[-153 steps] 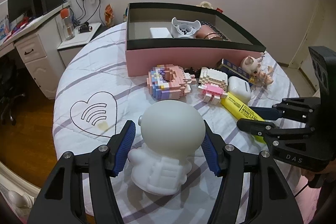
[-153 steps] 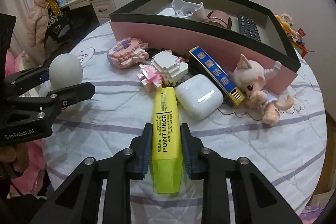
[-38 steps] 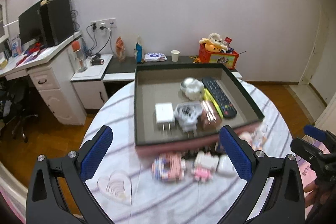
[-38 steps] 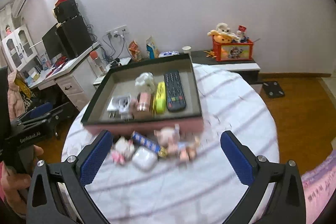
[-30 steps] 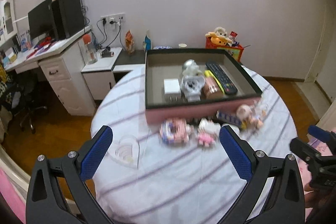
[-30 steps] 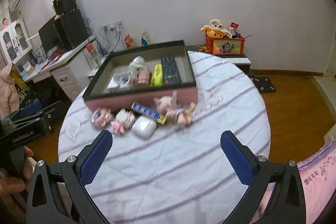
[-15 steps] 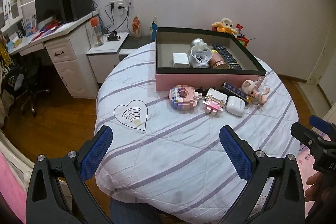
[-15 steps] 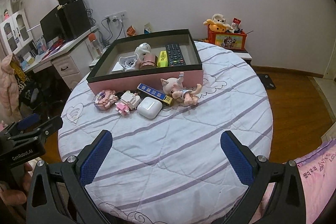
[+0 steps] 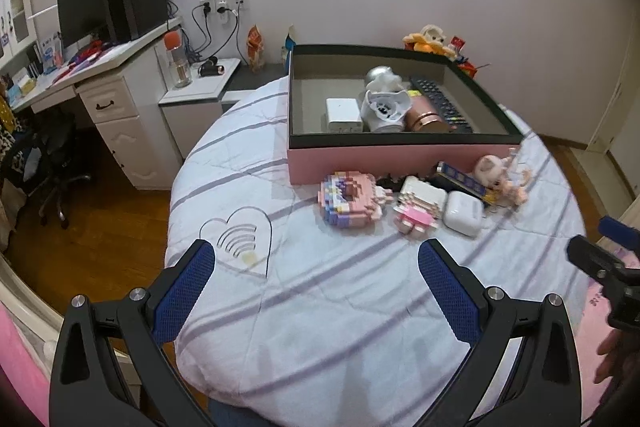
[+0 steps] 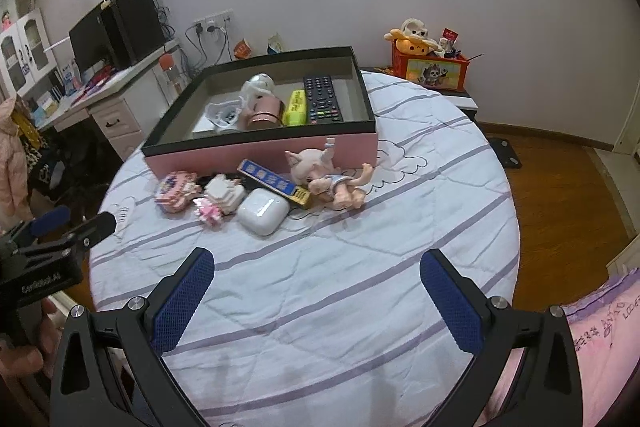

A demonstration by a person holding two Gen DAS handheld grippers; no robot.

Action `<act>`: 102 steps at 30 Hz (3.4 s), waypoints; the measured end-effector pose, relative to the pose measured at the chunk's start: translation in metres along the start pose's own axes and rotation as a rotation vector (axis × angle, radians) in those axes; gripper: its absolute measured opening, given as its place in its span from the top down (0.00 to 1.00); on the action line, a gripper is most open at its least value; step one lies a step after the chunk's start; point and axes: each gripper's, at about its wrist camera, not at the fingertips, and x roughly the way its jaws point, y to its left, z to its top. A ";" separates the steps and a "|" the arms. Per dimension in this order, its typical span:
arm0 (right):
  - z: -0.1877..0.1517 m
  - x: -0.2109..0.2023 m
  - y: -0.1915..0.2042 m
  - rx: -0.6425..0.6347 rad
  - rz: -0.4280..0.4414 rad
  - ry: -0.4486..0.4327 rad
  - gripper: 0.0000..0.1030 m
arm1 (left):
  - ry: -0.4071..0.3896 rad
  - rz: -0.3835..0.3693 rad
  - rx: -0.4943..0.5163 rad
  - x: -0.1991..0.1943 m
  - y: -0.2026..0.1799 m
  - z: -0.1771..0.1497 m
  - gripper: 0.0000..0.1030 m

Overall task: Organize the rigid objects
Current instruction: 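Move both tools back toward the remaining items beside the pink box, then grasp the pink-white block figure with the left tool while the right tool grasps the pink doll, then lower the block figure and doll into the pink box and open both tools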

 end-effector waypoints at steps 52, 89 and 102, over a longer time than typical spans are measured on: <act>0.045 0.111 -0.014 -0.163 0.116 0.127 0.43 | 0.079 -0.167 -0.030 0.085 -0.004 0.006 0.49; 0.133 0.064 -0.003 -0.053 0.249 -0.049 0.44 | -0.096 -0.207 0.038 0.039 -0.010 0.125 0.49; 0.181 0.166 -0.002 -0.018 0.120 0.064 0.44 | 0.063 -0.202 0.048 0.157 -0.035 0.181 0.49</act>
